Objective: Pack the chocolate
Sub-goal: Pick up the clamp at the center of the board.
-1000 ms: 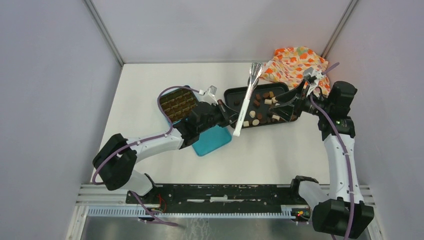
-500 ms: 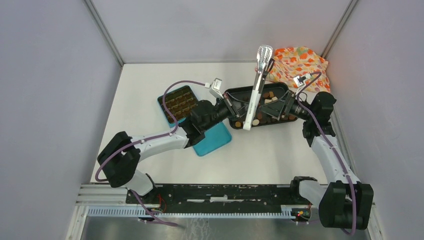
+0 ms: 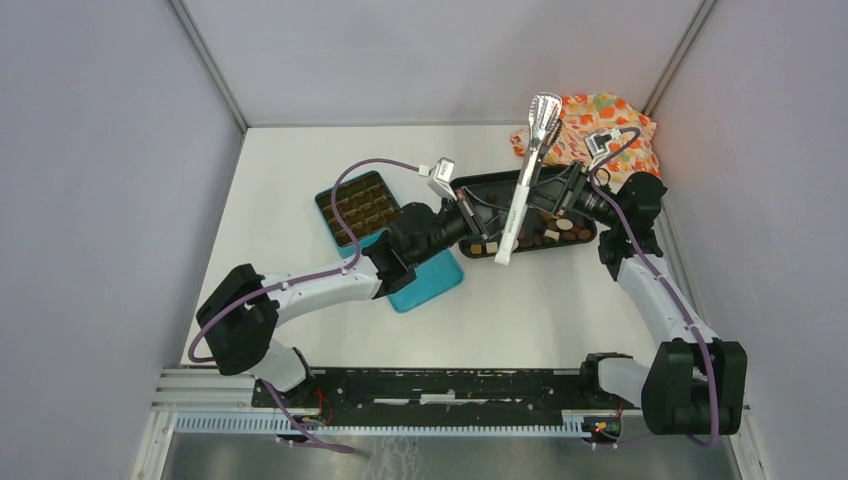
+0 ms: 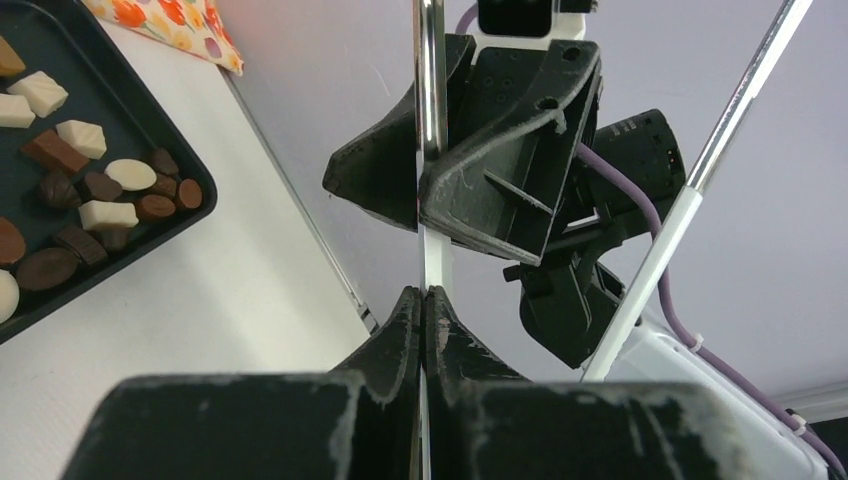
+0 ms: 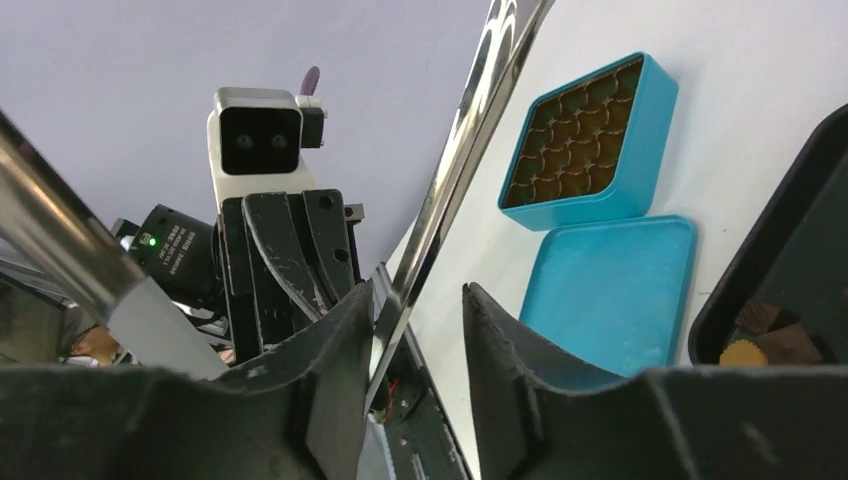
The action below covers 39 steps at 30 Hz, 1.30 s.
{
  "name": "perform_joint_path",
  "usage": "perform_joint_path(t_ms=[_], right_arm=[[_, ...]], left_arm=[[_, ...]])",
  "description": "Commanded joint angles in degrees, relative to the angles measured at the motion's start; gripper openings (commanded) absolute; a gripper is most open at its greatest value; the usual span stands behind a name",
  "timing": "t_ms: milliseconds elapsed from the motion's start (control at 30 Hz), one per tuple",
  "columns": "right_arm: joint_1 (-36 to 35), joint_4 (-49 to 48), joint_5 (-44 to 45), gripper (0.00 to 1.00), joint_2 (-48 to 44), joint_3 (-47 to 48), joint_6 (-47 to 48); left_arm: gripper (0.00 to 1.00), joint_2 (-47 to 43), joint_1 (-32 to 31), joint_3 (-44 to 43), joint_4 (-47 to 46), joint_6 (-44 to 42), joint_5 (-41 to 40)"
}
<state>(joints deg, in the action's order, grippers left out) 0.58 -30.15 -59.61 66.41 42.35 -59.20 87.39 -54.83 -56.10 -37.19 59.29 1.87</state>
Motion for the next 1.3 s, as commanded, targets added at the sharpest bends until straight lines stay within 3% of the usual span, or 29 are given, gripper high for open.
perform_joint_path(t_ms=[0,133,167,200,300,367,500,633,733,900,1100,1267], right_arm=[[-0.3,-6.5,2.0,0.34,1.1,1.4,-6.8],[-0.3,-10.1,2.2,0.01,1.0,-1.3,-11.8],[-0.2,-10.4,2.1,0.00,0.9,-1.7,-12.2],[-0.2,-11.3,2.0,0.00,0.7,-2.0,-12.5],[-0.2,-13.1,1.4,0.00,0.0,-2.2,-12.4],[-0.2,-12.9,0.8,0.00,-0.7,-1.9,-10.7],[-0.3,-6.9,-0.9,0.00,-1.4,-0.7,-1.9],[-1.9,-3.9,-3.7,0.00,-0.9,0.0,4.1],[-4.2,-0.7,-6.8,0.00,-0.3,1.6,8.9],[-7.5,5.3,-9.4,0.00,-0.4,4.0,16.5],[-8.6,5.3,-11.1,0.00,-1.0,4.8,17.0],[-9.7,5.2,-11.8,0.00,-1.2,4.8,17.3]], left_arm=[[0.02,-0.4,-1.6,-4.0,0.6,-6.2,-4.5],[0.02,-1.1,-2.2,-3.7,2.5,-8.2,-5.8],[0.03,-1.3,-2.2,-3.3,2.6,-8.5,-5.8],[0.12,-1.8,-2.2,-2.9,2.6,-9.2,-5.3],[0.50,-4.9,-1.8,-0.5,6.5,-13.8,-4.6],[0.69,-8.7,-0.6,2.8,9.7,-16.6,-4.6],[0.87,-18.9,2.4,8.6,16.8,-22.5,-2.2],[0.99,-28.7,4.5,11.6,15.8,-31.2,9.8],[1.00,-30.3,4.5,9.0,16.6,-37.2,18.8],[1.00,-24.3,4.6,1.6,20.5,-41.0,30.1],[0.92,-16.3,4.6,-5.8,21.7,-39.7,32.1],[0.88,-13.6,4.6,-5.3,13.0,-35.6,32.3]])
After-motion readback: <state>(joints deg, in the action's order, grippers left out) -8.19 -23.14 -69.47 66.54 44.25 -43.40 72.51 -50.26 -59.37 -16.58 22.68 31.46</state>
